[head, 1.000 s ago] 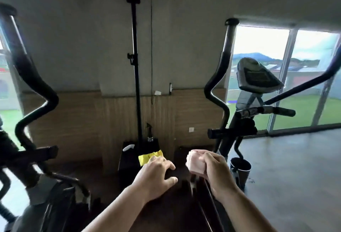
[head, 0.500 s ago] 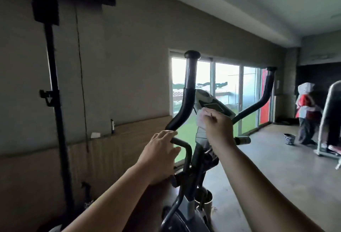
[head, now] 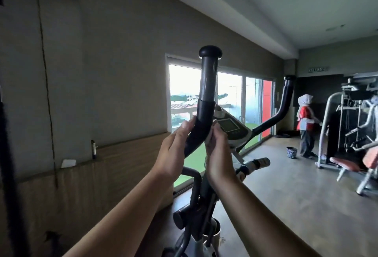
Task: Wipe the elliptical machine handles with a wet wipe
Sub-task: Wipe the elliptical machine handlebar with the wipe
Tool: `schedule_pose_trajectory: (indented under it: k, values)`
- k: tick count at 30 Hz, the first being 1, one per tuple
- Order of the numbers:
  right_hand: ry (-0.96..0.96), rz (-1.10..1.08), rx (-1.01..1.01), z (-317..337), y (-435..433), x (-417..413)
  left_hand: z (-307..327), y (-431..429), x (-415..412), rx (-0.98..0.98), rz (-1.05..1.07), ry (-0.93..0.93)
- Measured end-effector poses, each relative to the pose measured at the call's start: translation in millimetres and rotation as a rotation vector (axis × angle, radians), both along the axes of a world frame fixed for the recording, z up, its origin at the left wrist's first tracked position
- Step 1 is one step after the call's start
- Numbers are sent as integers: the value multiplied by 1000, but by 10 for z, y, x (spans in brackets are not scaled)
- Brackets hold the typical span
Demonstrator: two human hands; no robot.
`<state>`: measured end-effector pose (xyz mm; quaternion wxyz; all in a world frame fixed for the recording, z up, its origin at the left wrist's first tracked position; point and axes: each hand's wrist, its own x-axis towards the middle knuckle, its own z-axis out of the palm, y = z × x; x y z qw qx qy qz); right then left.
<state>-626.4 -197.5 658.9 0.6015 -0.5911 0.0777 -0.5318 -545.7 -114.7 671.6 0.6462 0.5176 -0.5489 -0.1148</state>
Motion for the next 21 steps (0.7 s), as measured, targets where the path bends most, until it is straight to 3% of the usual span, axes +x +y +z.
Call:
schedule_pose_trajectory:
  k: [4,8,12,17,21]
  values:
    - [-43,-68,-58,241,-16,11,-2,-62,219,-13,-29,-74]
    - [-87,-172,-164,-186,270,197,21,-55,375,-18,-132,-95]
    - [-118,-292,-166,207,83,221,68,-70,499,-45,-245,-89]
    - [65,-528,-457,-461,310,464,89,-109,686,-18,-311,-128]
    - [246,-928,-740,-98,60,419,111,-145,780,-25,-417,-84]
